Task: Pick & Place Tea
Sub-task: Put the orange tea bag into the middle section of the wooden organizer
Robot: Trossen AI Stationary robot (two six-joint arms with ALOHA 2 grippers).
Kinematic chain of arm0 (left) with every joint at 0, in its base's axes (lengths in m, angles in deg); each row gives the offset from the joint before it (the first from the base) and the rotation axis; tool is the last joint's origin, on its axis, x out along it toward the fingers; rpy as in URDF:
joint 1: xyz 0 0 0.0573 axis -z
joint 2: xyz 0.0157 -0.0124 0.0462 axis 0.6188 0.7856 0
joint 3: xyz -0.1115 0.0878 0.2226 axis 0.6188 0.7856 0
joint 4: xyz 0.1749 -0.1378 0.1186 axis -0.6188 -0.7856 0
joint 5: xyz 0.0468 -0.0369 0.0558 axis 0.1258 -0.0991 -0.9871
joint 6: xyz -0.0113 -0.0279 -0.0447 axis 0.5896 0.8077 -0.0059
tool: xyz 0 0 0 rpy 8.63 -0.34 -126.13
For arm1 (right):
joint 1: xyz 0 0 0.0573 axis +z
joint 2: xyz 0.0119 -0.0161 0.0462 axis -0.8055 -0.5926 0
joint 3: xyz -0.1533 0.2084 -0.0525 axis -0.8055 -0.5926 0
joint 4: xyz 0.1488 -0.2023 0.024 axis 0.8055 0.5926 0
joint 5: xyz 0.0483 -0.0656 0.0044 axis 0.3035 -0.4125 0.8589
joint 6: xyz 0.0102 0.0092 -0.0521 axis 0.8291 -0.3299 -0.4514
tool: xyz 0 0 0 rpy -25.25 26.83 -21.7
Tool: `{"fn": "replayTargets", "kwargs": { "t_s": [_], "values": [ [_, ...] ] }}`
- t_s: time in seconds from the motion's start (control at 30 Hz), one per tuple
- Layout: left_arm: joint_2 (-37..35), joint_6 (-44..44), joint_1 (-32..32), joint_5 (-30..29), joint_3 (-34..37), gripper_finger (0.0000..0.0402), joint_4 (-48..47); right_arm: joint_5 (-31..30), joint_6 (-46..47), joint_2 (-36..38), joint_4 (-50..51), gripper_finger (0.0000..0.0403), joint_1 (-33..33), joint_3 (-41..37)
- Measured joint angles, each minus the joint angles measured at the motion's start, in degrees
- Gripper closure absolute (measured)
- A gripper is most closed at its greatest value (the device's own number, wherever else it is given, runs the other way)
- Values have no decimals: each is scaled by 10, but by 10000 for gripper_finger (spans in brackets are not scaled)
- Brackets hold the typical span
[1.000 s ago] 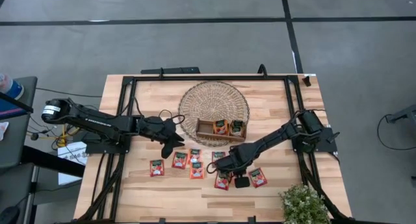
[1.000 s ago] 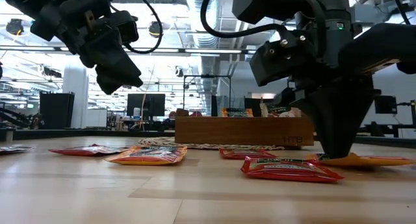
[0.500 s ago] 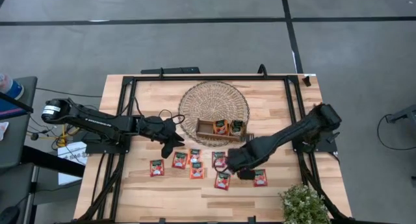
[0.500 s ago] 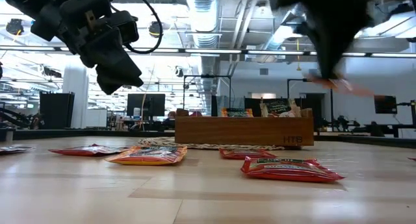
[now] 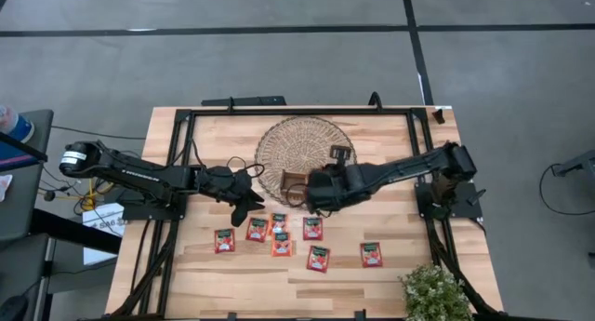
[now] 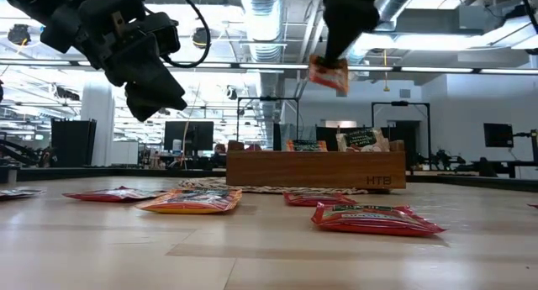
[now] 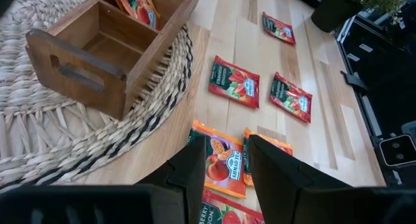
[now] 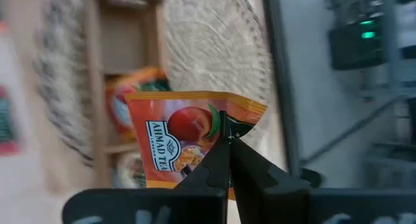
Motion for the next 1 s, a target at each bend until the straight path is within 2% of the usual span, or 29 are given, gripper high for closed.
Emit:
{"fn": "replayTargets", "kwargs": {
  "t_s": [0.23, 0.47, 0.73, 1.0],
  "values": [
    [0, 0, 0, -1, 0, 294, -4, -49, -68, -63, -4, 403, 6, 33],
    [0, 0, 0, -5, 0, 294, -1, -107, -75, -110, -15, 403, 9, 33],
    [0, 0, 0, -5, 0, 294, -1, -108, -68, -158, -45, 403, 3, 33],
    [0, -2, 0, -5, 0, 294, 0, -101, -10, -158, -35, 403, -8, 33]
  ]
}}
